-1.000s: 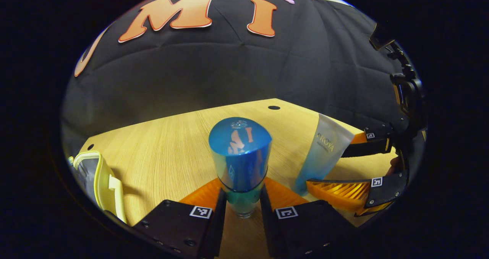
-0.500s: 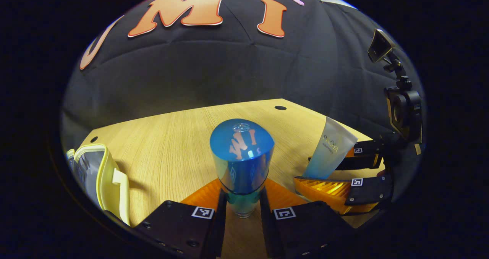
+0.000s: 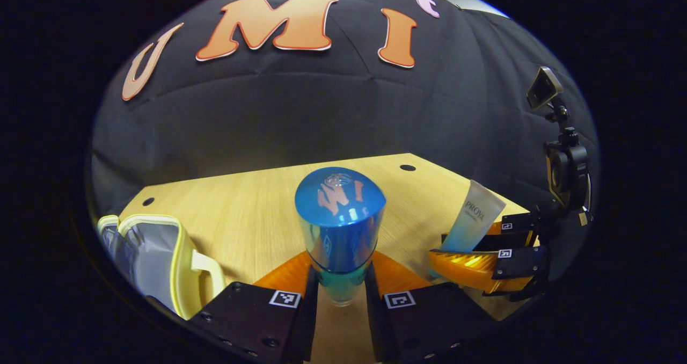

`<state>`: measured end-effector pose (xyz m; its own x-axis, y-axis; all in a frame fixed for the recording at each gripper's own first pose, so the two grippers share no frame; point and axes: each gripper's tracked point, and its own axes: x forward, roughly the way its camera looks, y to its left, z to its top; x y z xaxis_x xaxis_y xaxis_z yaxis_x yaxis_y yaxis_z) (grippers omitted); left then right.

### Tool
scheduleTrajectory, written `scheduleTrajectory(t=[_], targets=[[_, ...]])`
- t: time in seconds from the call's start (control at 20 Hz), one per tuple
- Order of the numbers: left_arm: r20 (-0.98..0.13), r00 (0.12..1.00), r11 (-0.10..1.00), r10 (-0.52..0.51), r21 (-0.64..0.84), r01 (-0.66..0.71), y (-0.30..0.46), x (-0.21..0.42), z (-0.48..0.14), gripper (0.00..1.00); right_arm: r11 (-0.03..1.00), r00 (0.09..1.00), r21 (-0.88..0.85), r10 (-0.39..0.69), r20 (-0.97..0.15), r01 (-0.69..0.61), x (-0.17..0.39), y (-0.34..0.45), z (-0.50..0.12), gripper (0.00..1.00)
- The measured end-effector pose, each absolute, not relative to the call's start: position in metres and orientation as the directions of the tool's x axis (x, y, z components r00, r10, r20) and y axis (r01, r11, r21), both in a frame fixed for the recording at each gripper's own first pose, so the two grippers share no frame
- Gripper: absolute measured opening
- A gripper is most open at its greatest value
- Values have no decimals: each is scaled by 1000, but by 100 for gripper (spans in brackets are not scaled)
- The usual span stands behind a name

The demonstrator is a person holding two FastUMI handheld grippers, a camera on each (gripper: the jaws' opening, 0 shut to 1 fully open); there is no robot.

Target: First open the suitcase, pack the skin care products into it, and then close the suitcase.

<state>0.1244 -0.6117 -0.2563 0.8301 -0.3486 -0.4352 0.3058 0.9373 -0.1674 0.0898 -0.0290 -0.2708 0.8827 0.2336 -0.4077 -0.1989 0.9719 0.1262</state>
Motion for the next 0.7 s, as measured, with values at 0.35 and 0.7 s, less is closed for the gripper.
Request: scheduleTrajectory(t=[0.35,0.7], targets=[[-421,882,975,-215,-144,169,-543,123,-206,42,952,888,100,306,-345,-289,88,-6,-201,46],[-408,912,996,-45,-91,8,-440,98,-144,42,907,864,124,422,-276,-403,81,45,-132,46]])
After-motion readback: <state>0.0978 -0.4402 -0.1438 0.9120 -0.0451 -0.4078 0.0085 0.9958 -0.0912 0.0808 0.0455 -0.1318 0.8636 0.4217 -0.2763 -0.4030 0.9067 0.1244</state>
